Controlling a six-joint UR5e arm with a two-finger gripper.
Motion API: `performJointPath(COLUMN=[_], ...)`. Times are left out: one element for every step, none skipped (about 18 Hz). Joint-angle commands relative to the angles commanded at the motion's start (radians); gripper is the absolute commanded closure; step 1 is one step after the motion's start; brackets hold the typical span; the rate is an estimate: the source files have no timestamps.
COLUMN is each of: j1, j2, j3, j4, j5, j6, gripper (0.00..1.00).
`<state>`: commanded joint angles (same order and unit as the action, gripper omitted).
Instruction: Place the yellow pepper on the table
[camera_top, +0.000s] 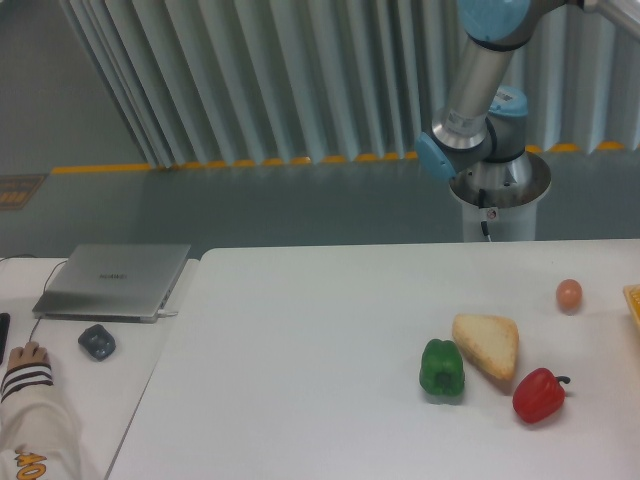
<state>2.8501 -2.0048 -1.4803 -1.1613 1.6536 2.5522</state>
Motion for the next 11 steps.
performJointPath(j1=[0.015, 0.020, 0.022, 0.025, 0.028, 0.034, 0.034, 0.034, 0.034, 0.034, 0.032], j2=[-0.003, -0.005, -0.006, -0.011, -0.011, -0.011, -0.012, -0.017, -0.018, -0.018, -0.020], j3=[0.000, 0.000, -0.003, -0.008, -0.008, -0.009, -0.012, -0.012, -0.012, -0.012, -0.012], j4=[-0.001, -0.005, -0.005, -0.005, -0.006, -0.008, -0.008, -0.008, -0.008, -0.008, -0.008], j5=[0.002, 0.003, 0.003, 0.003, 0.005, 0.003, 0.005, 0.006, 0.006, 0.009, 0.012], j6=[0.014, 0.016, 0.016, 0.017, 0.019, 0.019, 0.019, 0.017, 0.016, 0.016, 0.013], gripper=[0.00, 0.00, 0.00, 0.00, 0.00, 0.00, 0.00, 0.00, 0.00, 0.00, 0.00])
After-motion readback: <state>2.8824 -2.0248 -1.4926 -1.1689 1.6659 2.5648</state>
